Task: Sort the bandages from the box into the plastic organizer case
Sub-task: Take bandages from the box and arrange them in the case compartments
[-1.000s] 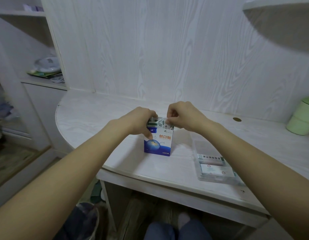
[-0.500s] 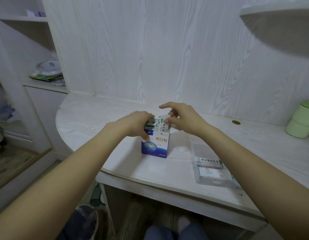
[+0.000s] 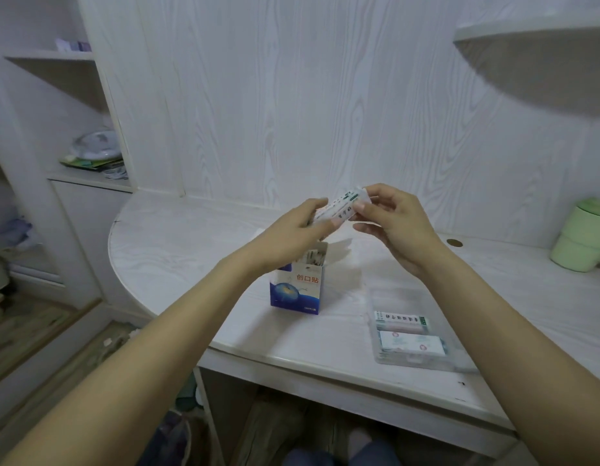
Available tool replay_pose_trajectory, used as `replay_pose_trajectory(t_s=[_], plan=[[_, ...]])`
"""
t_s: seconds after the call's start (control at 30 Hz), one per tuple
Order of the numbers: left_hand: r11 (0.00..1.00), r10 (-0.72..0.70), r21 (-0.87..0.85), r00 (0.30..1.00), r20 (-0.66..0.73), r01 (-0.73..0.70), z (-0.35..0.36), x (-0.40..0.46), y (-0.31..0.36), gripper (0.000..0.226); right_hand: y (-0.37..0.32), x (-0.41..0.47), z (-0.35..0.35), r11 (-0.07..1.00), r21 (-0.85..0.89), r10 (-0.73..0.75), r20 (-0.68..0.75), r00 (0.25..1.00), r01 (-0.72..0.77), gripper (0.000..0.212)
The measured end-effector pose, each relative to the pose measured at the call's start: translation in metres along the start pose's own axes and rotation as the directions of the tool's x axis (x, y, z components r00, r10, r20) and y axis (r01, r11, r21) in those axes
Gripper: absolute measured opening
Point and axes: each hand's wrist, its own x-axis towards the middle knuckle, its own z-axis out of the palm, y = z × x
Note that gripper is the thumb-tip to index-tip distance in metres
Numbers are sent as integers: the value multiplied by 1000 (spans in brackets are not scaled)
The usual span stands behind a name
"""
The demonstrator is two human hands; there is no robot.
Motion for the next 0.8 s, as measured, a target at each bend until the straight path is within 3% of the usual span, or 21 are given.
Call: replay_pose_trajectory(t_s=[0.1,0.33,0.47,0.6,0.8], plan=[[968,-16,-246,992,128,47,13,-3,16,29,-1,-21,-15,995,95,28,-30,999,-25,10],[934,-23,-348,986,167,80,73,-11,21,25,10,-64,-47,992,50,118,-112,987,-113,10],[880,-33,-470,995,91,72,104,-13,18,18,16,-80,-63,983,27,184,-202,962,-182,21],[890,-92,-451,995,-28,70,115,-11,14,15,19,-90,-71,960,28,277,-209,938,-277,18],[822,-185,-555,982,-47,128,122,-13,12,18,17,-95,-74,954,-33,279,-263,924,-297,21]])
